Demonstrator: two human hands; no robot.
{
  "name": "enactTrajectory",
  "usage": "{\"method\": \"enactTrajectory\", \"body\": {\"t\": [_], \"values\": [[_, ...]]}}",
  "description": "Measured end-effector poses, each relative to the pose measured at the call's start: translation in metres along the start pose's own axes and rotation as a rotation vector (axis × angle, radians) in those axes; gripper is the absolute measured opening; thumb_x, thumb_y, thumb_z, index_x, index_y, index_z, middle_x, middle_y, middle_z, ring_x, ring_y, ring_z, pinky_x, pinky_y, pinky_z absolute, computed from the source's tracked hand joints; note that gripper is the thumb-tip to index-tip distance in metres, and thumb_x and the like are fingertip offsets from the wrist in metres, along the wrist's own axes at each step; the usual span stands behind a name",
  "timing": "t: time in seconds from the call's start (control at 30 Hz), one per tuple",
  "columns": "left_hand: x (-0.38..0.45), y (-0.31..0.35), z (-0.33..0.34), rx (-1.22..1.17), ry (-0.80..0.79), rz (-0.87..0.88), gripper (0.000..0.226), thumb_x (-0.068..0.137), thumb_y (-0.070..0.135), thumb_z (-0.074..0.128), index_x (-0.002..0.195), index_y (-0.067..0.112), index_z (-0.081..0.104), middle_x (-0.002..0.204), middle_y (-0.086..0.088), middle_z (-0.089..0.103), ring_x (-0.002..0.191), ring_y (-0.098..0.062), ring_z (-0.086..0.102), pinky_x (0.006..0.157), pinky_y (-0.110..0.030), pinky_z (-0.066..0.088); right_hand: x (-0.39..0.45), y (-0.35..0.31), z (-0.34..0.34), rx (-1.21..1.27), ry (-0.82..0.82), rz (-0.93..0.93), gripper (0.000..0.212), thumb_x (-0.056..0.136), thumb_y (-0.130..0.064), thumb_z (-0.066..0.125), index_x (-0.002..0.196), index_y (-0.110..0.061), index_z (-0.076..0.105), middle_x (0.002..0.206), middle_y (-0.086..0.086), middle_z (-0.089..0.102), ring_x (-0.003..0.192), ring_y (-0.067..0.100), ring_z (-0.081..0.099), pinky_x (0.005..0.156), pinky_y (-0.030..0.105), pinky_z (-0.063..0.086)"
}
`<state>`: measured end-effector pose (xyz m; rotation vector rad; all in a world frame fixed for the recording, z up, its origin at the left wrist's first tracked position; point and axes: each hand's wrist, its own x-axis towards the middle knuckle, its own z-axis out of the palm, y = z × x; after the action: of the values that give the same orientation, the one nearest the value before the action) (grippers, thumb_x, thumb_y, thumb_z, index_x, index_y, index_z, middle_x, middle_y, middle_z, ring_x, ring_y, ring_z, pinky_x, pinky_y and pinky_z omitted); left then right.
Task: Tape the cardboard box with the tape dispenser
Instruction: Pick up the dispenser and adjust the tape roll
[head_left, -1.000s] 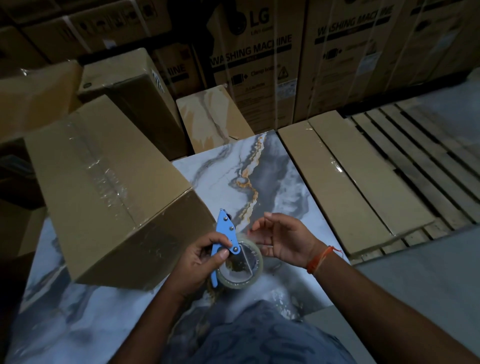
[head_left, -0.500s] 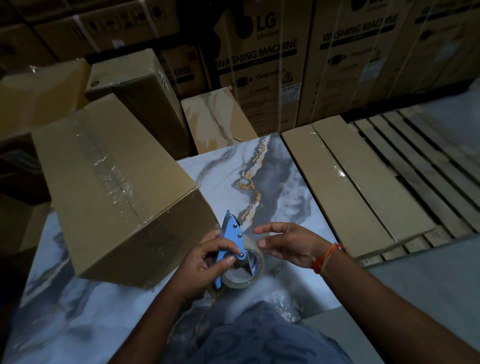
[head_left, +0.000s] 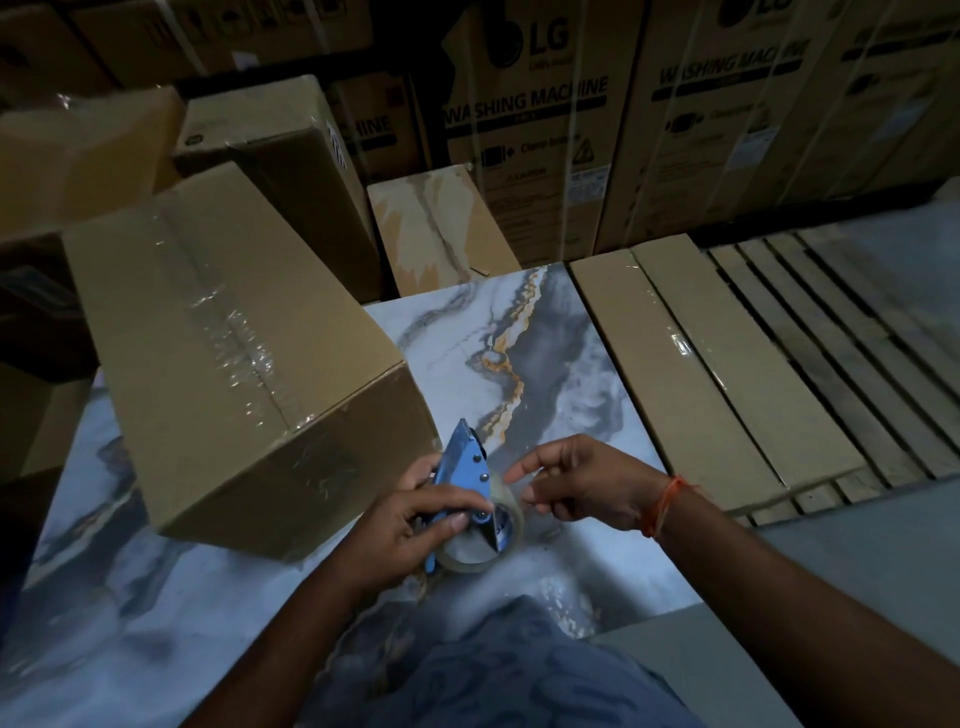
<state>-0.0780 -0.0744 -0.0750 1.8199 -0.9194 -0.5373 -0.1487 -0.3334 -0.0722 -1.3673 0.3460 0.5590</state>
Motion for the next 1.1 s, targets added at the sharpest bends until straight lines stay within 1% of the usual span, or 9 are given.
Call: {"method": "enactTrajectory", "body": {"t": [0.1,0.27,0.37,0.5,0.6,0.7,0.77,0.97,1.1], "values": [[-0.004,-0.003,-0.001,0.034,-0.048,0.014,0.023,0.094,0.023,0.068,0.112,0.033,0.079,0.132,0.002,0.056,0.125,-0.011,0.058,0.101,-0.021,0.047,0.002,-0.001,0.000,-0.086,0.019,-0.009,0.019,0.089,0.005,0.065,0.107,0.010,0.071,0.060,0.001,0.070,0.049,0.005,0.056,0.045,0.016,0.036],[-0.008,-0.011,-0.001,0.119,-0.112,0.039,0.023,0.093,0.025,0.075,0.112,0.037,0.078,0.132,-0.002,0.057,0.123,-0.012,0.059,0.099,-0.032,0.052,0.005,0.004,0.008,-0.357,0.119,-0.119,0.006,0.084,-0.004,0.075,0.086,-0.001,0.080,0.069,0.014,0.072,0.055,0.005,0.060,0.052,0.014,0.045],[-0.012,-0.018,-0.003,0.182,-0.195,0.006,0.023,0.093,0.038,0.072,0.115,0.045,0.074,0.136,-0.001,0.052,0.129,-0.011,0.054,0.101,-0.034,0.051,0.010,0.003,0.004,-0.393,0.129,-0.163,0.006,0.084,-0.003,0.075,0.086,0.000,0.080,0.082,0.024,0.076,0.058,0.006,0.063,0.058,0.018,0.050],[-0.016,-0.028,-0.003,0.311,-0.336,0.004,0.028,0.096,0.044,0.066,0.122,0.052,0.068,0.144,-0.006,0.045,0.139,-0.017,0.045,0.110,-0.034,0.046,0.007,-0.007,-0.017,-0.409,0.084,-0.132,0.011,0.087,-0.003,0.073,0.091,0.005,0.077,0.081,0.027,0.073,0.056,0.006,0.062,0.055,0.015,0.048],[-0.007,-0.024,-0.004,0.402,-0.375,0.014,0.029,0.096,0.044,0.065,0.122,0.057,0.064,0.144,-0.004,0.042,0.131,-0.018,0.051,0.103,-0.027,0.049,0.004,-0.013,-0.023,-0.464,0.057,-0.115,0.009,0.087,-0.004,0.073,0.091,0.002,0.078,0.080,0.019,0.075,0.056,0.006,0.062,0.055,0.014,0.048],[-0.002,-0.024,-0.009,0.503,-0.442,0.040,0.029,0.095,0.048,0.062,0.122,0.059,0.062,0.138,-0.003,0.045,0.117,-0.018,0.057,0.096,-0.025,0.048,0.002,-0.024,-0.039,-0.451,0.105,-0.144,0.007,0.086,-0.002,0.073,0.089,0.001,0.079,0.071,0.007,0.075,0.054,0.006,0.061,0.053,0.015,0.048],[-0.004,-0.025,-0.018,0.525,-0.497,0.030,0.028,0.095,0.050,0.060,0.122,0.058,0.062,0.138,-0.002,0.045,0.117,-0.016,0.056,0.097,-0.021,0.044,-0.006,-0.036,-0.055,-0.458,0.146,-0.164,0.006,0.085,-0.002,0.074,0.087,-0.001,0.079,0.068,0.002,0.075,0.054,0.007,0.061,0.053,0.015,0.048],[0.001,-0.032,-0.038,0.588,-0.582,-0.012,0.026,0.096,0.048,0.058,0.120,0.059,0.058,0.131,-0.006,0.049,0.111,-0.022,0.058,0.098,-0.037,0.051,-0.023,-0.049,-0.100,-0.449,0.189,-0.174,0.007,0.083,-0.007,0.076,0.086,-0.002,0.079,0.075,0.011,0.076,0.066,0.020,0.060,0.064,0.028,0.050],[0.015,-0.025,-0.037,0.648,-0.592,-0.042,0.029,0.095,0.045,0.058,0.121,0.058,0.054,0.126,-0.007,0.049,0.106,-0.025,0.058,0.095,-0.038,0.052,-0.025,-0.053,-0.109,-0.465,0.190,-0.203,0.007,0.083,-0.003,0.075,0.087,0.002,0.078,0.073,0.007,0.077,0.064,0.013,0.062,0.057,0.018,0.051]]}}
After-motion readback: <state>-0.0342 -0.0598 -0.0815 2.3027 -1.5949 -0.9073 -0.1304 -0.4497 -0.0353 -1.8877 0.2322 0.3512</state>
